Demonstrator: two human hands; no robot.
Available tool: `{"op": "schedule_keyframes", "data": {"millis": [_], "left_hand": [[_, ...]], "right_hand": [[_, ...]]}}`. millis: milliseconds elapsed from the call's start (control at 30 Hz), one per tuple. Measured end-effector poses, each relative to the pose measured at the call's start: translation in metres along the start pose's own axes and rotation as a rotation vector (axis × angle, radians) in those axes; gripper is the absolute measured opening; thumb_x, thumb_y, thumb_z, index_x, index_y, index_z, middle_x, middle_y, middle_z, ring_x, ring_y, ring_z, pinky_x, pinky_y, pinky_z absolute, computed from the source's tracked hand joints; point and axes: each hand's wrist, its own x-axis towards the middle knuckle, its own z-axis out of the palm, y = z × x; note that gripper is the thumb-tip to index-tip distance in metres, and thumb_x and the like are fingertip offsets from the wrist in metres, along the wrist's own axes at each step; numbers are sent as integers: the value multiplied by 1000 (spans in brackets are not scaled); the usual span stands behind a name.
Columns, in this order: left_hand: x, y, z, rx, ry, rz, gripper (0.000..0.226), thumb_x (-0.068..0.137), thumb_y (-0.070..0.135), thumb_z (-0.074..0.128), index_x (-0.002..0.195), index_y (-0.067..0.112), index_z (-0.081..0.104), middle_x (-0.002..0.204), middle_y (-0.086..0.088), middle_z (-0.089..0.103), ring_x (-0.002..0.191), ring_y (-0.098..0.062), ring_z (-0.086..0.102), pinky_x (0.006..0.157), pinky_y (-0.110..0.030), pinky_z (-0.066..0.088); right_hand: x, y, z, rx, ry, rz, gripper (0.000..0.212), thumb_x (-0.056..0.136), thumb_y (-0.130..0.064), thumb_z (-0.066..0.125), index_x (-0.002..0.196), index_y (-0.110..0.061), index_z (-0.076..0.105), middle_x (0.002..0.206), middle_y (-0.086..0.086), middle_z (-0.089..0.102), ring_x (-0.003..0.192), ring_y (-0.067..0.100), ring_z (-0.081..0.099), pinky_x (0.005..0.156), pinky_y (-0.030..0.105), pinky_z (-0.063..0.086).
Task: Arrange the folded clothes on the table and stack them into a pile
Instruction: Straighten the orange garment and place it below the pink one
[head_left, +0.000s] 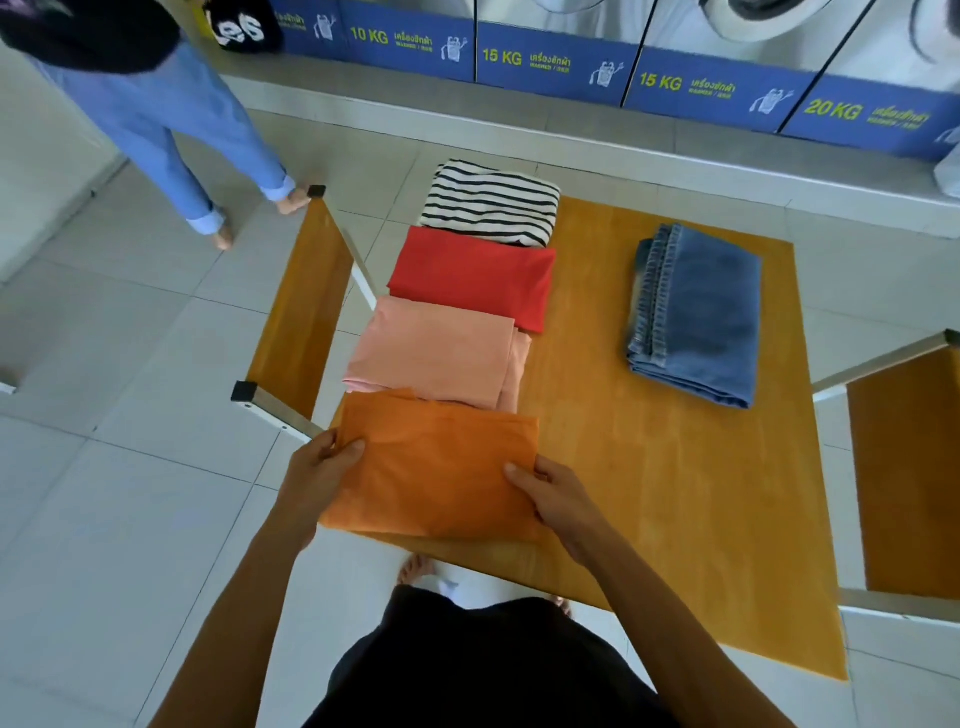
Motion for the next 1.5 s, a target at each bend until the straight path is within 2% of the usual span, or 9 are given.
{"op": "schedule_keyframes", "data": {"millis": [100, 267, 533, 667, 800, 933, 1233, 1400, 1500], "left_hand": [[17, -7, -18, -4, 1, 1, 54, 88, 53, 59, 130, 19, 56, 134, -7, 58, 117, -36, 54, 104, -56, 42], [51, -18, -37, 93, -134, -44, 64, 90, 55, 54, 139, 14, 48, 141, -11, 53, 125, -40, 51, 107, -59, 38], [75, -15, -40, 242, -263, 76, 61, 93, 59, 43, 140, 21, 43, 141, -6, 52, 126, -36, 51, 106, -58, 40], [73, -20, -34, 331, -149, 137, 56, 94, 56, 44, 134, 18, 50, 135, -8, 58, 120, -36, 56, 103, -53, 42], [63, -22, -17, 343, -20, 185, 54, 95, 49, 49, 137, 16, 45, 140, -11, 53, 123, -37, 53, 103, -53, 41], [59, -15, -10, 365, 12, 192, 63, 91, 50, 55, 142, 21, 35, 146, -10, 43, 130, -37, 45, 105, -56, 39], [56, 28, 4, 373, 52, 502, 47, 92, 40, 56, 134, 21, 45, 143, -7, 45, 130, -30, 43, 109, -50, 37], [43, 66, 39, 416, 92, 713, 31, 89, 33, 61, 117, 20, 58, 131, -5, 56, 125, -27, 48, 112, -47, 29], [38, 92, 64, 359, -3, 800, 22, 86, 26, 63, 107, 18, 63, 118, -2, 62, 113, -21, 53, 102, -37, 38]], "right_hand": [[11, -3, 25, -58, 12, 28, 31, 94, -49, 65, 120, -34, 60, 108, -20, 64, 98, 5, 60, 81, 31, 49], [26, 0, 53, -256, 63, 103, 4, 101, -34, 55, 100, -31, 58, 104, -7, 65, 90, 13, 63, 74, 36, 58], [23, -4, 53, -181, 128, 167, 5, 100, -29, 59, 100, -29, 63, 105, -5, 71, 92, 18, 70, 59, 28, 59], [15, 10, 67, -250, 305, 134, 18, 98, -32, 59, 102, -17, 67, 101, 1, 72, 92, 21, 68, 77, 41, 58], [10, 9, 80, -370, 394, 105, 19, 95, -32, 58, 90, -15, 64, 86, 0, 68, 77, 17, 63, 60, 28, 46], [10, 0, 81, -450, 508, 48, 4, 92, -25, 58, 95, -22, 58, 87, -9, 62, 79, 11, 59, 58, 22, 41], [13, -34, 67, -350, 680, -69, 28, 94, -29, 63, 120, -20, 67, 116, -6, 67, 106, 13, 61, 87, 34, 53], [4, -50, 52, -237, 680, -149, 17, 95, -24, 62, 109, -22, 72, 104, -15, 70, 98, 4, 63, 78, 25, 53], [0, -54, 39, -175, 695, -166, 16, 96, -21, 62, 104, -27, 74, 101, -18, 70, 95, -1, 64, 71, 19, 50]]}}
